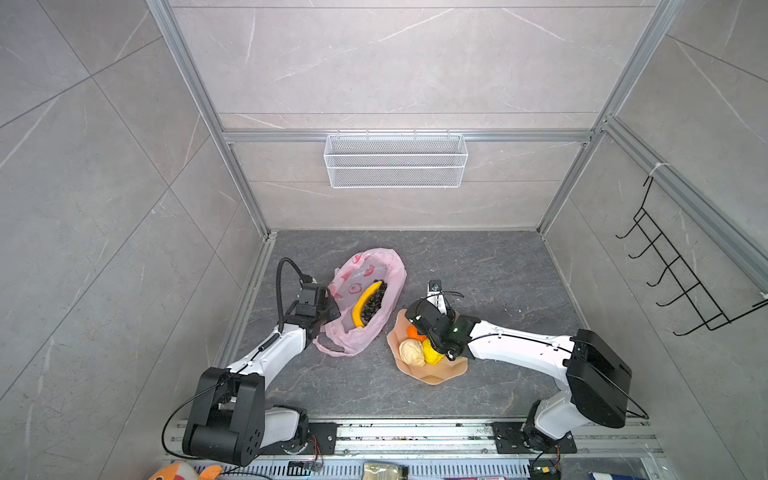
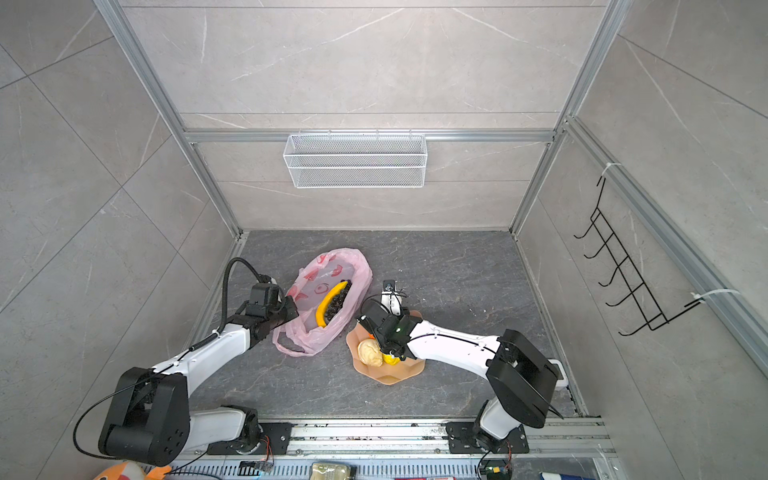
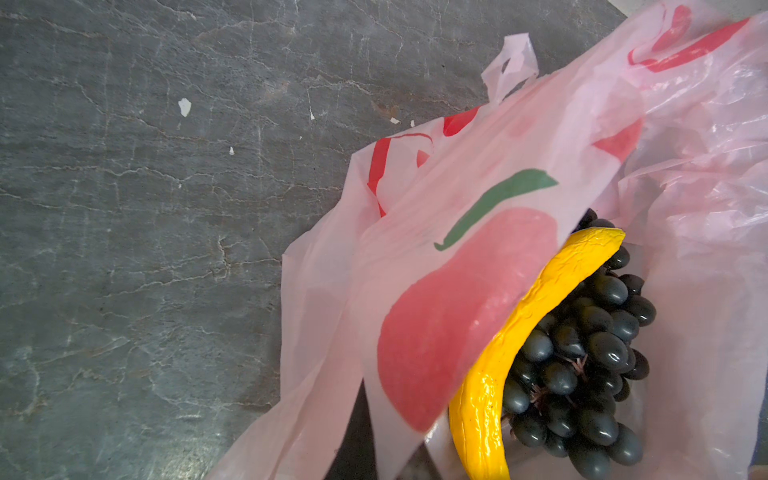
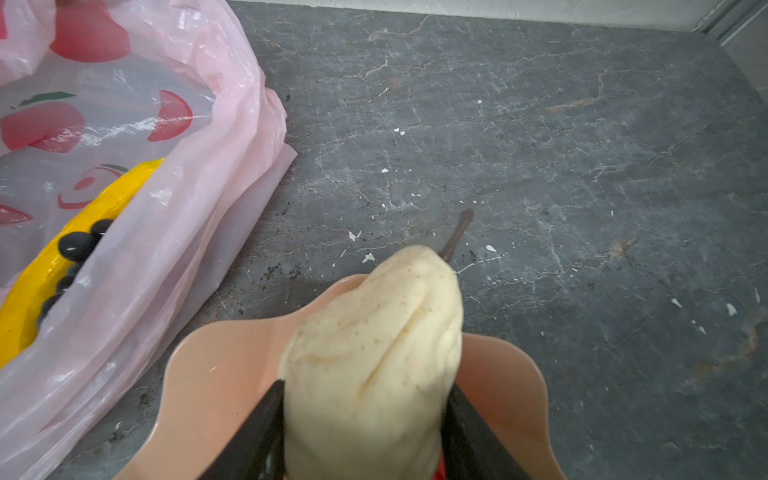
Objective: Take the fake fruits out of the plastic bag
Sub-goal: 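Lift the second pear out and carry it over the peach bowl, then lower the pear into the bowl and open the right gripper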
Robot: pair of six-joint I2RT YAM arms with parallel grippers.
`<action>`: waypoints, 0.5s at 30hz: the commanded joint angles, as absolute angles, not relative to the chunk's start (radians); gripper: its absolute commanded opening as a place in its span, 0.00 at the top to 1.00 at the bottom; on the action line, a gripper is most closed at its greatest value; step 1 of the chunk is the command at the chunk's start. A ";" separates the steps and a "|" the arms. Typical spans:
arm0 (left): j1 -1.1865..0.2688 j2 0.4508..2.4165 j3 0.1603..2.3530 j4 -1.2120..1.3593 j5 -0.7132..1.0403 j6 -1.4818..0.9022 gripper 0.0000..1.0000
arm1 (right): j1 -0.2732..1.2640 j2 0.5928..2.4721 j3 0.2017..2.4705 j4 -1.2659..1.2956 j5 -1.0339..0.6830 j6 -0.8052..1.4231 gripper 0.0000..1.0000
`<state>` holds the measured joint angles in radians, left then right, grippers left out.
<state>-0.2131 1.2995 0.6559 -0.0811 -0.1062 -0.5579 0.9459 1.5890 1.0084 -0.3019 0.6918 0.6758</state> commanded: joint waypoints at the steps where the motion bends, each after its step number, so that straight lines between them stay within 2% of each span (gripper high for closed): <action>1: -0.209 1.285 0.668 -0.067 -0.123 -0.558 1.00 | 0.923 1.617 1.046 -0.314 0.685 0.659 0.46; 15: -0.208 1.284 0.670 -0.070 -0.127 -0.556 1.00 | 0.908 1.673 1.041 -0.302 0.639 0.669 0.45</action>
